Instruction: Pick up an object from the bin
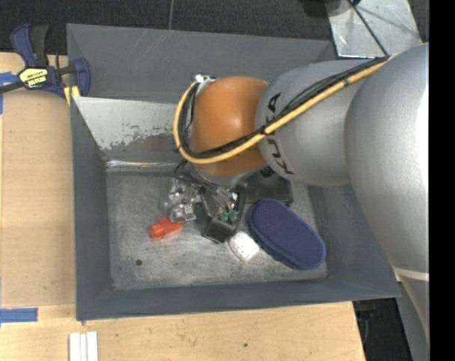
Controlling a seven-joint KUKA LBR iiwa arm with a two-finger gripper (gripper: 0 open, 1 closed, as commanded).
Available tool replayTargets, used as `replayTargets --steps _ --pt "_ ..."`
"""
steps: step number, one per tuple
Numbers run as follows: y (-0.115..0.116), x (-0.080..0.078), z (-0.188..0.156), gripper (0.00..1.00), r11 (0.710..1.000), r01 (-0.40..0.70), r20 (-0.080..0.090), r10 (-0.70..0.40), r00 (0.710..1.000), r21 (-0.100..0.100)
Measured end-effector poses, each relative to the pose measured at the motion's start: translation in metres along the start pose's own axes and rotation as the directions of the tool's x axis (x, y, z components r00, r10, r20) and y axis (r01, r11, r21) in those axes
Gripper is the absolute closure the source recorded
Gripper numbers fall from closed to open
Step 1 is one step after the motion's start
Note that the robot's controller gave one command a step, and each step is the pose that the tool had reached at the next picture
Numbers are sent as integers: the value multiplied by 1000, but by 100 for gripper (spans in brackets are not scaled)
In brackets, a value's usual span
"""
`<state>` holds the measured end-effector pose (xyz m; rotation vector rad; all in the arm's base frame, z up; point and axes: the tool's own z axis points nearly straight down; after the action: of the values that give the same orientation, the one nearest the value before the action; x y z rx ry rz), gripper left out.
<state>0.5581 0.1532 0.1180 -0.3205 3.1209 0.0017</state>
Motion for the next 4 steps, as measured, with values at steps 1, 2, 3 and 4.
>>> replayTargets --steps 1,2,3,4 --pt "0 0 0 0 1000 -1 0 1 1000 0" --pt "0 8 -126 0 979 -204 6 204 979 -1" --pt "36 -9 43 0 992 -126 2 126 992 -1" --pt "-10 16 41 0 998 -56 14 56 998 -7"
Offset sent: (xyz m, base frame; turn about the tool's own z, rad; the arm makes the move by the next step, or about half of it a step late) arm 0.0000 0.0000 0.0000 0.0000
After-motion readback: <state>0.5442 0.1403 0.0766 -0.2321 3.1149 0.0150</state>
